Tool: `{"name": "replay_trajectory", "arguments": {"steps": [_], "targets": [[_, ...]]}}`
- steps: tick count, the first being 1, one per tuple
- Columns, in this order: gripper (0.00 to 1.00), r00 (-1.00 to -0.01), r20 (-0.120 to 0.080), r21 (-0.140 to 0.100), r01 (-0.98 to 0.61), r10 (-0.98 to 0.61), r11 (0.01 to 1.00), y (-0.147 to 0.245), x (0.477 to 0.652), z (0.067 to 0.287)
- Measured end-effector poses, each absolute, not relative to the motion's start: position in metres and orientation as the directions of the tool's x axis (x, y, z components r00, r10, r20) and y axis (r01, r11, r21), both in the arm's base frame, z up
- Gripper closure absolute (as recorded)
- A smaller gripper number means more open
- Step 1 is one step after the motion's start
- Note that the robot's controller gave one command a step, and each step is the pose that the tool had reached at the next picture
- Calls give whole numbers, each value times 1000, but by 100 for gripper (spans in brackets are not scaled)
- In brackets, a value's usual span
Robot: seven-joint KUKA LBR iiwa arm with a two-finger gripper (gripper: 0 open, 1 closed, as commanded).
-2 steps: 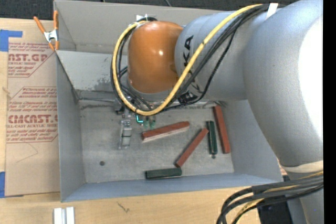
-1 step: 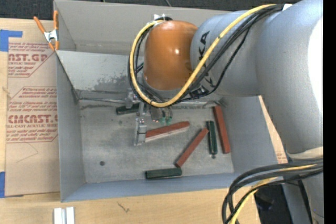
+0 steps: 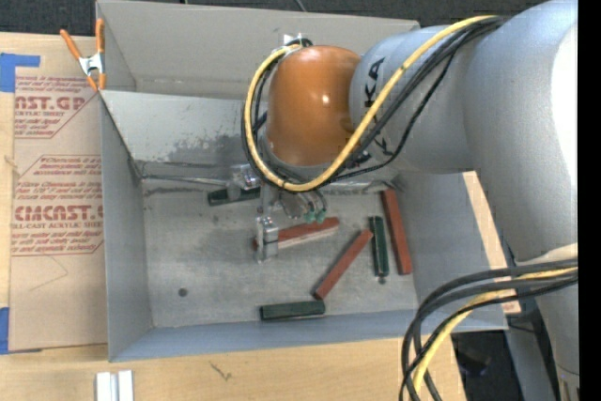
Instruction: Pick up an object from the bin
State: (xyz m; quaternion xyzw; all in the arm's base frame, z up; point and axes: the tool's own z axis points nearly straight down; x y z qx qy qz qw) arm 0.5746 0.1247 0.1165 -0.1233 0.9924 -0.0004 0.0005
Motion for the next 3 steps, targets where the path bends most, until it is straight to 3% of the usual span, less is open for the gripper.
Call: {"name": "replay_trajectory", "arguments": {"steps": [1,2,3], "targets": [[0,-943,-1,0,-333,-333,943,94,577,75],[100,-978,-2,2,-210,-210,978,99,573,70],[100,-978,-3,2,-210,-210,978,99,573,70]]}}
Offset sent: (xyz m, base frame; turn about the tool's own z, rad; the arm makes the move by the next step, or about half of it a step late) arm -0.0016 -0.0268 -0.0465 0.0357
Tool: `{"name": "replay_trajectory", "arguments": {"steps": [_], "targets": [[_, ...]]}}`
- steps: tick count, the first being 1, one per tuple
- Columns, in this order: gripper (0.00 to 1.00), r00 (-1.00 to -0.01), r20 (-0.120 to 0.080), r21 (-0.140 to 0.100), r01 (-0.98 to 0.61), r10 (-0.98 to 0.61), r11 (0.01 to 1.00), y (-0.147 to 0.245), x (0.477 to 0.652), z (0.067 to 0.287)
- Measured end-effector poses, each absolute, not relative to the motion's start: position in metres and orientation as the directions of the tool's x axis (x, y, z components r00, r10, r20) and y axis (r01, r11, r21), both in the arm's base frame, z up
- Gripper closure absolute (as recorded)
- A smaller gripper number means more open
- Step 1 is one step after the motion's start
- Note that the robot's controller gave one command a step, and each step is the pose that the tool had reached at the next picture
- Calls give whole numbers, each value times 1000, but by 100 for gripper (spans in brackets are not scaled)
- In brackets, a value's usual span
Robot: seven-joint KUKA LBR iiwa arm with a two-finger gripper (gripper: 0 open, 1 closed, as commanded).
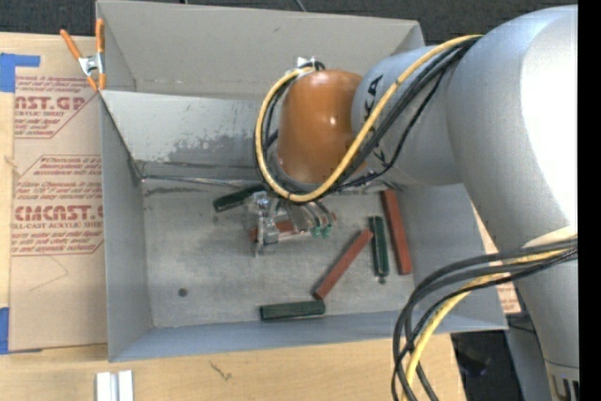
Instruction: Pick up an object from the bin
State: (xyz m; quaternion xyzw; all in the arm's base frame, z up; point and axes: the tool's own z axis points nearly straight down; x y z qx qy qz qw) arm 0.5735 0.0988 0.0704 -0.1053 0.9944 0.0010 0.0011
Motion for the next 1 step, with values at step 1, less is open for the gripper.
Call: {"name": "replay_trajectory", "arguments": {"steps": [1], "targets": [[100,-980,7,2,-198,-198,980,97,564,116]]}}
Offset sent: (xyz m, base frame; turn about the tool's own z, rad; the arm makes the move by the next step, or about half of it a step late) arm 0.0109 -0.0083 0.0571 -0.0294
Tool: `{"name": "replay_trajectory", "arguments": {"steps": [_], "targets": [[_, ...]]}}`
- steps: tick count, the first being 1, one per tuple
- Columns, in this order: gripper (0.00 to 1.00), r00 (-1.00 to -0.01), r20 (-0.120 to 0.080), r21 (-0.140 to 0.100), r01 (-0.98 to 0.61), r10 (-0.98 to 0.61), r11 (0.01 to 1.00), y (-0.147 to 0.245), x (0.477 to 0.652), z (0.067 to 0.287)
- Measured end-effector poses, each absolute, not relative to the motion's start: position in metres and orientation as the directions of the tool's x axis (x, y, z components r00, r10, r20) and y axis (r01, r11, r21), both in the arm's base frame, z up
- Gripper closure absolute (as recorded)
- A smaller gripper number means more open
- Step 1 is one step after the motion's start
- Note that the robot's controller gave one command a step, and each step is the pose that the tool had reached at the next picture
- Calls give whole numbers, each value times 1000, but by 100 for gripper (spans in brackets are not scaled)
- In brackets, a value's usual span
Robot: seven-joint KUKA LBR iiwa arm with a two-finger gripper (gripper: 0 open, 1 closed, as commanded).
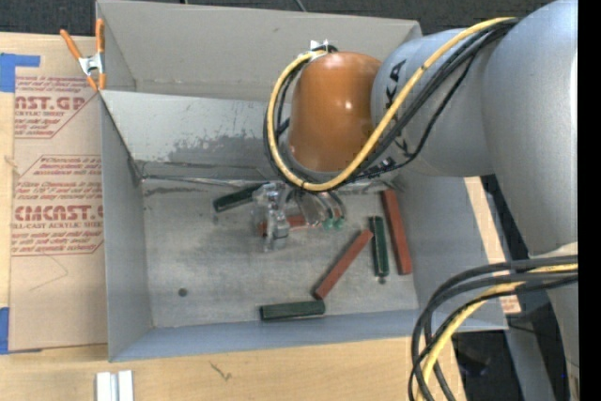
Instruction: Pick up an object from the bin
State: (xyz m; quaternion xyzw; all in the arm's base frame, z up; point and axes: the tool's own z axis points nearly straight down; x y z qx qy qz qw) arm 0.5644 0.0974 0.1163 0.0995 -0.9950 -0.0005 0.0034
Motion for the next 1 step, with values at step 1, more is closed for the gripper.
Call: {"name": "replay_trajectory", "arguments": {"steps": [1], "targets": [[100,-979,-7,0,-205,-205,979,96,571,158]]}}
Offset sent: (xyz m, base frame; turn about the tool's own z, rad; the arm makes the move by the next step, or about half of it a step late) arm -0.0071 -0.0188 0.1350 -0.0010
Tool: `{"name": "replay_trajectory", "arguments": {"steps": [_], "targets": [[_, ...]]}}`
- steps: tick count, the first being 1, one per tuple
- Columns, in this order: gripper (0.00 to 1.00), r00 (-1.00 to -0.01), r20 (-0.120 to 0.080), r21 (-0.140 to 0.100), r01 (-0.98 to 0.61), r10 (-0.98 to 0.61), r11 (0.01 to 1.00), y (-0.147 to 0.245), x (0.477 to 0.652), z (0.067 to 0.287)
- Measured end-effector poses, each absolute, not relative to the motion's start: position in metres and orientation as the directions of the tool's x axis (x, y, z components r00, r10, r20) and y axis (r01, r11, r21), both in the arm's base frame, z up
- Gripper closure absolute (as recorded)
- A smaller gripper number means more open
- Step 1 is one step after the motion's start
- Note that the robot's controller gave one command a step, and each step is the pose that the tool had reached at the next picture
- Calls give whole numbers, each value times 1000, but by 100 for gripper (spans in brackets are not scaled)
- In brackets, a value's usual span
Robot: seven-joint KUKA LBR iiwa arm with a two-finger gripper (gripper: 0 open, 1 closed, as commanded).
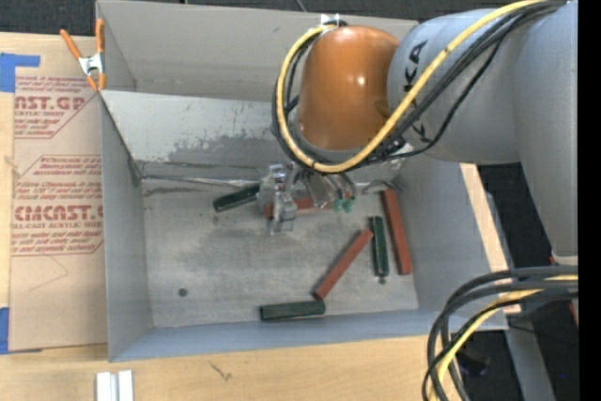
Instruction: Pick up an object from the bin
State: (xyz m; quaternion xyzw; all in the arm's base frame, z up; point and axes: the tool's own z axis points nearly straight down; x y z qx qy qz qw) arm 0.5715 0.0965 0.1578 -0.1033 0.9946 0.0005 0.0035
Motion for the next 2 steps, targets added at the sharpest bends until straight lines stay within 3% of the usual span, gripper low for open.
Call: {"name": "replay_trajectory", "arguments": {"steps": [1,2], "targets": [[100,-980,-3,1,-199,-199,980,79,558,251],[100,-980,-3,1,-199,-199,980,79,558,251]]}}
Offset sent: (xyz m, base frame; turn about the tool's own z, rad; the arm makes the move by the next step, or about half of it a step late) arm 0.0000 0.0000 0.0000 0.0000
